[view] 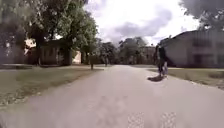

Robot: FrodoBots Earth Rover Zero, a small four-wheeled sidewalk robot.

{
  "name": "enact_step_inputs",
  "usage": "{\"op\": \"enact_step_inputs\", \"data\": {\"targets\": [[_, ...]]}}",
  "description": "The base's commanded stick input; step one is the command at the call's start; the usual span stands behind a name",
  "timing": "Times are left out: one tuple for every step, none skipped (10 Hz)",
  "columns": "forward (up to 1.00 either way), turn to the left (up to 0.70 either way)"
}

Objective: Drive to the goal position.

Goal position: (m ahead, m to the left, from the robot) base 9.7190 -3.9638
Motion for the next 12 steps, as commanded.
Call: {"op": "enact_step_inputs", "data": {"targets": [[0.85,-0.06],[0.85,0.0],[0.85,0.0],[0.85,0.0],[0.85,0.0],[0.85,0.0],[0.85,0.0],[0.85,0.0],[0.85,0.0],[0.85,0.0],[0.85,0.0],[0.85,0.0]]}}
